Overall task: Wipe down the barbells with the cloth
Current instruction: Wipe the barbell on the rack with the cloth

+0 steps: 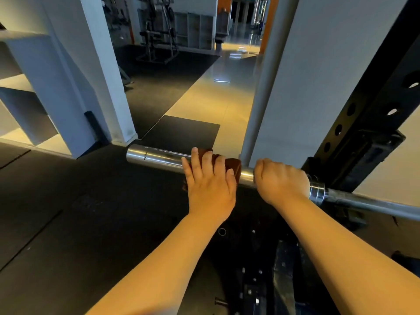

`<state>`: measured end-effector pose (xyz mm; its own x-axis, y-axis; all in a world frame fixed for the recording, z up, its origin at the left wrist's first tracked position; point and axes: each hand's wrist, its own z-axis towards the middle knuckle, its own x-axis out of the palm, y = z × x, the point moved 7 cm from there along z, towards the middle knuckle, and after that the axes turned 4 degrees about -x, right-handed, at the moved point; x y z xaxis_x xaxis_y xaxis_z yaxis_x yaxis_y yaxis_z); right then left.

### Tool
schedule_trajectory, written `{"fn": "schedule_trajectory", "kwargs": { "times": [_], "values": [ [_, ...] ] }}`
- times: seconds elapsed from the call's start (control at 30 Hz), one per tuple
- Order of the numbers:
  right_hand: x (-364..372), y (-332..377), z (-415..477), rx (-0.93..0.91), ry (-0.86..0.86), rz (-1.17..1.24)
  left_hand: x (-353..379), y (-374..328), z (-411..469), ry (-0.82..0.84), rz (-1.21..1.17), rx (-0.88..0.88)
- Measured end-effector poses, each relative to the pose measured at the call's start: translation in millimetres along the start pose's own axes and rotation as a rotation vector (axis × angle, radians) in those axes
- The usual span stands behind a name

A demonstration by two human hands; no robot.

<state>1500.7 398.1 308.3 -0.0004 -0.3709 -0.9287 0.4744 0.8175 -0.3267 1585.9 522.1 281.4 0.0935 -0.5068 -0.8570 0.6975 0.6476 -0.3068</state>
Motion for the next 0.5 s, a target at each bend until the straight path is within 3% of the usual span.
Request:
{"fn": "schedule_trajectory", "kwargs": {
  "times": [0.17,0.23,0.37,0.5],
  "values": [
    [-8.3,0.8,-4.2,-0.033,-0.013,0.071,-9.2,30.1,2.1,0.034,0.02,0.156],
    [-10.3,0.1,-5.6,-0.012,0.001,0.101,-15.4,49.2,10.8,0.012,0.064,0.071],
    [-10.9,-0.3,-7.1,-0.006,-0.003,0.109,10.6,41.7,20.2,0.131,0.237,-0.057],
    [-14.1,0.5,-11.0,-0.013,-0.021,0.14,9.3,4.7,2.5,0.058,0.059,-0.023]
  ]
}}
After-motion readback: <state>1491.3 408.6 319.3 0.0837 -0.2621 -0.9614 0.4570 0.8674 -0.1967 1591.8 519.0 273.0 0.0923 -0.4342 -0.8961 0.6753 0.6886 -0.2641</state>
